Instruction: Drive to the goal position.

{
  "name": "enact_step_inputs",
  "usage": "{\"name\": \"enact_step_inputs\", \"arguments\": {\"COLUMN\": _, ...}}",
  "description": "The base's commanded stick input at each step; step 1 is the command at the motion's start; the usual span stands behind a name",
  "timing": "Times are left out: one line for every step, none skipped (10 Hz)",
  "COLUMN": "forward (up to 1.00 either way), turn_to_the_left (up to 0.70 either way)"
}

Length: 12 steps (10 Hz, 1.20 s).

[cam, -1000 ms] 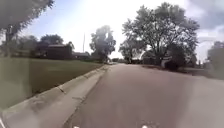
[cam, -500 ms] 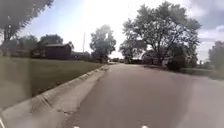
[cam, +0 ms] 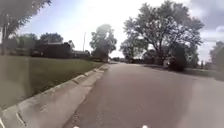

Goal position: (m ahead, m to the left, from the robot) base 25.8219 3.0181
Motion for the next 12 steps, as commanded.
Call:
{"name": "enact_step_inputs", "arguments": {"forward": 1.00, "turn_to_the_left": 0.00}}
{"name": "enact_step_inputs", "arguments": {"forward": 1.00, "turn_to_the_left": 0.00}}
{"name": "enact_step_inputs", "arguments": {"forward": 1.00, "turn_to_the_left": 0.00}}
{"name": "enact_step_inputs", "arguments": {"forward": 1.00, "turn_to_the_left": 0.00}}
{"name": "enact_step_inputs", "arguments": {"forward": 1.00, "turn_to_the_left": 0.00}}
{"name": "enact_step_inputs", "arguments": {"forward": 1.00, "turn_to_the_left": 0.00}}
{"name": "enact_step_inputs", "arguments": {"forward": 1.00, "turn_to_the_left": 0.00}}
{"name": "enact_step_inputs", "arguments": {"forward": 1.00, "turn_to_the_left": 0.00}}
{"name": "enact_step_inputs", "arguments": {"forward": 1.00, "turn_to_the_left": 0.00}}
{"name": "enact_step_inputs", "arguments": {"forward": 1.00, "turn_to_the_left": 0.00}}
{"name": "enact_step_inputs", "arguments": {"forward": 1.00, "turn_to_the_left": 0.00}}
{"name": "enact_step_inputs", "arguments": {"forward": 1.00, "turn_to_the_left": 0.00}}
